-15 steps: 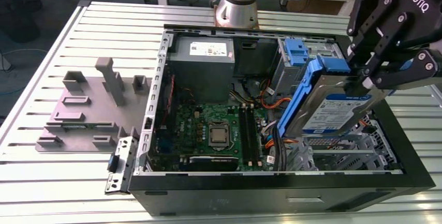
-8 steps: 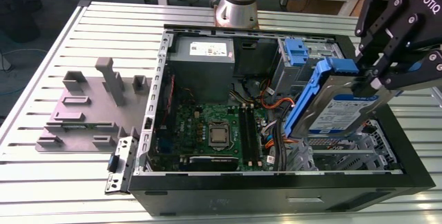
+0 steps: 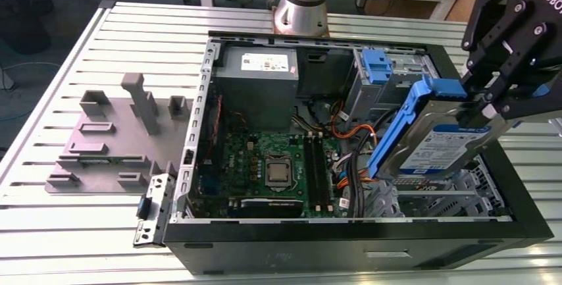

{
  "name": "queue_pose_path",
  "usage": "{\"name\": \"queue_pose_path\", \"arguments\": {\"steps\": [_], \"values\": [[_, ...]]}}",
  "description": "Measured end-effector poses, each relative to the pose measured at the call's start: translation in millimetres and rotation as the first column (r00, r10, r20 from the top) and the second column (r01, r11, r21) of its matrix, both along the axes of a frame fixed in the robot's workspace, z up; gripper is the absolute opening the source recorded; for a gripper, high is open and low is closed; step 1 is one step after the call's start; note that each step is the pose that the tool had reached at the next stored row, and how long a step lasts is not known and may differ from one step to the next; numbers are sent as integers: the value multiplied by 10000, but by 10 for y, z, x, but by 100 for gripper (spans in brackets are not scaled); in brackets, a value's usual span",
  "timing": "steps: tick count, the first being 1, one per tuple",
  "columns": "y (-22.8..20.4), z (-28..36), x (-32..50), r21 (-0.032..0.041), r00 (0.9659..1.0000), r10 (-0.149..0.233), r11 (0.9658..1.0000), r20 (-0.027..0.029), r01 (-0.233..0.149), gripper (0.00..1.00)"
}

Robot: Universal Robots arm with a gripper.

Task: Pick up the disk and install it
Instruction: 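Pick up the disk, then insert the disk into the insertion slot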

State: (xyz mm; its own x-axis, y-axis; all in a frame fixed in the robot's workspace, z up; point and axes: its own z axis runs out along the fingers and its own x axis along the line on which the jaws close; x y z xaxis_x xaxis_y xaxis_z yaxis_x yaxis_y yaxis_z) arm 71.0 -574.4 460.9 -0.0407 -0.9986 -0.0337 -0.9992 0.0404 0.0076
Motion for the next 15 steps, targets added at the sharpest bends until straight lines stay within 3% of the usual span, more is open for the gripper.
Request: {"name": "queue_pose_path", "arguments": {"steps": [6, 15], "values": [[-63, -1, 16, 1, 10000, -63, 10000, -1, 63, 35], [-66, -3, 161, -1, 9998, -194, 9998, -3, 194, 35]]}}
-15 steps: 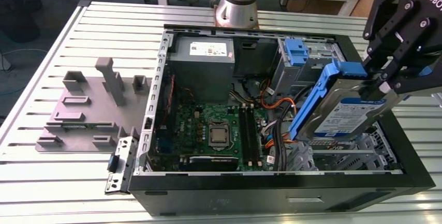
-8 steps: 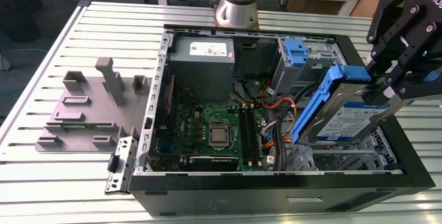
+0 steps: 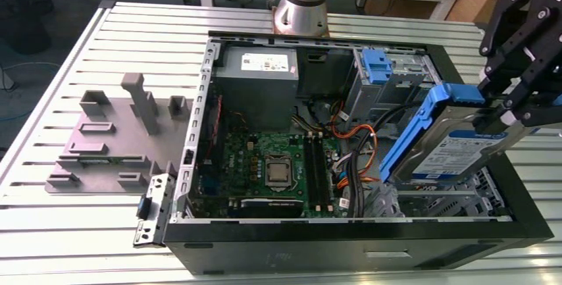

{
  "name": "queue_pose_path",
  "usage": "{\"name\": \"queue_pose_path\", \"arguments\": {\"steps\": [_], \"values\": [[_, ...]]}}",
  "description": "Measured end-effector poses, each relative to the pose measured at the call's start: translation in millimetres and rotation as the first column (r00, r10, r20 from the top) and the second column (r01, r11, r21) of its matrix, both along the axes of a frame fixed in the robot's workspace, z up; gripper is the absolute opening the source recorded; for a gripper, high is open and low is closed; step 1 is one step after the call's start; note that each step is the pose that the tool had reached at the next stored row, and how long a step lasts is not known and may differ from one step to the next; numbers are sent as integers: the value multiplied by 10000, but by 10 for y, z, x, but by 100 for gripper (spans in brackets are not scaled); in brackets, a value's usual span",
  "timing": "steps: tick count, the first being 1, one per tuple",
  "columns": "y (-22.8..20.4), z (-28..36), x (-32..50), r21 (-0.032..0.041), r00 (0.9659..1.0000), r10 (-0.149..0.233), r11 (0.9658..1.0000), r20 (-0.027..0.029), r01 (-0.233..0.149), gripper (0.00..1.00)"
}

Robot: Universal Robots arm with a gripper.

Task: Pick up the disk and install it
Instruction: 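Insert the disk into the insertion slot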

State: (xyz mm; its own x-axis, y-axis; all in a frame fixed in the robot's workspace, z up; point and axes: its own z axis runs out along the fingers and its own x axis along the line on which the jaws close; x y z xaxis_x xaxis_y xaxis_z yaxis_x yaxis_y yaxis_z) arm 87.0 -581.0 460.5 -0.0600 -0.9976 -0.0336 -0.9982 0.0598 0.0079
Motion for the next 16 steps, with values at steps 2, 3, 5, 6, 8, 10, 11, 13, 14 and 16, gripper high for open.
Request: {"name": "queue_pose_path", "arguments": {"steps": [2, 3, 5, 6, 8, 10, 11, 13, 14, 16], "values": [[0, -2, 43, 1, 10000, -24, 10000, 0, 24, 35], [0, -4, 60, 2, 10000, -45, 10000, 0, 45, 35], [0, -10, 89, 3, 9999, -112, 9999, 0, 112, 35], [0, -13, 104, 2, 9999, -142, 9999, 0, 142, 35], [0, -15, 143, 0, 9998, -188, 9998, 0, 188, 35], [0, -19, 176, 1, 9998, -206, 9998, 0, 206, 35], [0, -22, 190, 2, 9998, -211, 9998, 0, 211, 35], [1, -30, 207, -1, 9998, -219, 9998, 0, 219, 35], [2, -35, 213, -1, 9998, -222, 9998, 0, 222, 35], [5, -46, 222, 2, 9998, -224, 9998, 0, 224, 35]]}}
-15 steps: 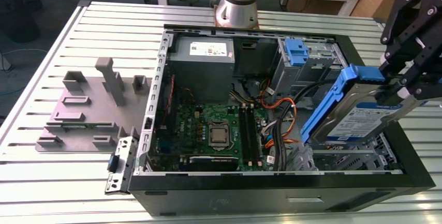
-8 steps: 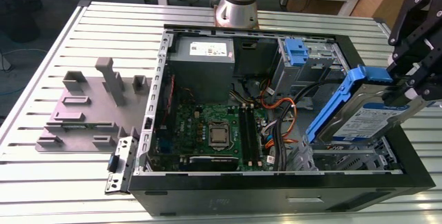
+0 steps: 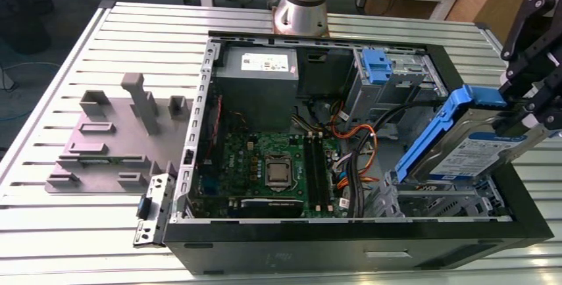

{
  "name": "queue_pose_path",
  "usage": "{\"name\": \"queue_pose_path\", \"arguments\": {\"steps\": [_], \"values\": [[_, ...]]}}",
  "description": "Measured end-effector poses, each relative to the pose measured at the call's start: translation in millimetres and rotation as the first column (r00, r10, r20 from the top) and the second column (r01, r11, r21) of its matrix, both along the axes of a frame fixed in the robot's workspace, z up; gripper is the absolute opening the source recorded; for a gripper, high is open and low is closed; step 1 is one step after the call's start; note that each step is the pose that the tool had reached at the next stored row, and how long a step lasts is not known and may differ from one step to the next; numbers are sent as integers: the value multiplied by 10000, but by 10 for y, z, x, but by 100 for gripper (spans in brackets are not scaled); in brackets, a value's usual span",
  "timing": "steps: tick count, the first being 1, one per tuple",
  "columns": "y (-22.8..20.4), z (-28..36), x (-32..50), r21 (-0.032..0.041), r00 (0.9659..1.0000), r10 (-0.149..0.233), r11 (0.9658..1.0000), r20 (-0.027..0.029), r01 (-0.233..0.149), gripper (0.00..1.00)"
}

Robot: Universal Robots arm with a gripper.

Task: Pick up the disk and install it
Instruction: 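Insert the disk into the insertion slot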

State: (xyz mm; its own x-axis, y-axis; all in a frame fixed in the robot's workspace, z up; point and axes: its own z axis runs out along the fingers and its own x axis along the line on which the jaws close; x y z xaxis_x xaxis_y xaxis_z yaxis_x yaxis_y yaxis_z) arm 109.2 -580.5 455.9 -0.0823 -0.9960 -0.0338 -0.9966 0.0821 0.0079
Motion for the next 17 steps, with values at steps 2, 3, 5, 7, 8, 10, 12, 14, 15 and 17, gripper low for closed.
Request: {"name": "queue_pose_path", "arguments": {"steps": [2, 3, 5, 7, 8, 10, 12, 14, 15, 17], "values": [[5, -10, 3, -2, 10000, -2, 10000, 0, 2, 35], [10, -16, 3, -2, 10000, -2, 10000, 0, 2, 35], [27, -22, 4, -2, 10000, -1, 10000, 0, 1, 35], [33, -25, 5, 0, 10000, 0, 10000, 0, 0, 35], [32, -25, 5, -2, 10000, 1, 10000, 0, -1, 35], [32, -26, 5, -3, 10000, 49, 10000, 0, -49, 35], [31, -28, 5, -3, 9998, 196, 9998, 0, -196, 35], [31, -31, 5, -3, 9992, 387, 9992, 0, -387, 35], [31, -33, 5, -7, 9990, 450, 9990, 0, -450, 35], [30, -40, 5, -25, 9988, 487, 9988, -1, -487, 35]]}}
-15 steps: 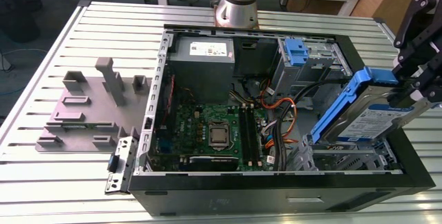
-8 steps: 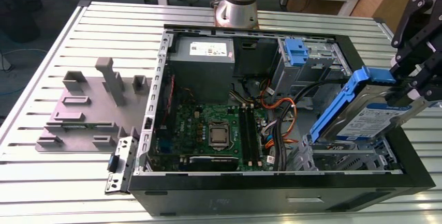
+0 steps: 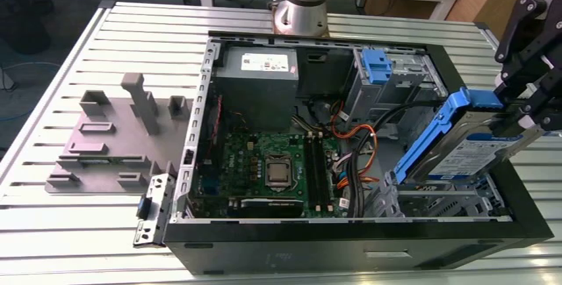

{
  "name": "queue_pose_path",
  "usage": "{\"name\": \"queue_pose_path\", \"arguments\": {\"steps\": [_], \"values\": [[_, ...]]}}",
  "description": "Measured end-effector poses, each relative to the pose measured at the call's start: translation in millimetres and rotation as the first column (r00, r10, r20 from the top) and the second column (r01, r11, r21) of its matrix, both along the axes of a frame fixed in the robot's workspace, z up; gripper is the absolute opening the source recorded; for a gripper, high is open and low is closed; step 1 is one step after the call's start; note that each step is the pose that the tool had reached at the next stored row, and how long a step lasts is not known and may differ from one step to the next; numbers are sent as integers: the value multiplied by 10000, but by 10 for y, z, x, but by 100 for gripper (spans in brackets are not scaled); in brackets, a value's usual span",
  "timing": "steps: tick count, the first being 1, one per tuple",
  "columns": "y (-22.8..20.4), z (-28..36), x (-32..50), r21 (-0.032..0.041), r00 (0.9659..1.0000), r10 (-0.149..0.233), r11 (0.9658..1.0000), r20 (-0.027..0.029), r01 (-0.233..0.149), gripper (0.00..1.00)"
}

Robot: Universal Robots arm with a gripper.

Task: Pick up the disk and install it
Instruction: 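Insert the disk into the insertion slot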

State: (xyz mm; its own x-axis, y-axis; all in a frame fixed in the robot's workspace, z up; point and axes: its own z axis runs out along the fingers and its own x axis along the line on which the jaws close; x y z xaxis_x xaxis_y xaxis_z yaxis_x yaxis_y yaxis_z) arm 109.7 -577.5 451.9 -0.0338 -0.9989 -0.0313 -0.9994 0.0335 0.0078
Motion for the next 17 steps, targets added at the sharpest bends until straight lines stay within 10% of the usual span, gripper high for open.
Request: {"name": "queue_pose_path", "arguments": {"steps": [17], "values": [[0, -198, 0, -38, 10000, 17, 10000, 0, -17, 35]]}}
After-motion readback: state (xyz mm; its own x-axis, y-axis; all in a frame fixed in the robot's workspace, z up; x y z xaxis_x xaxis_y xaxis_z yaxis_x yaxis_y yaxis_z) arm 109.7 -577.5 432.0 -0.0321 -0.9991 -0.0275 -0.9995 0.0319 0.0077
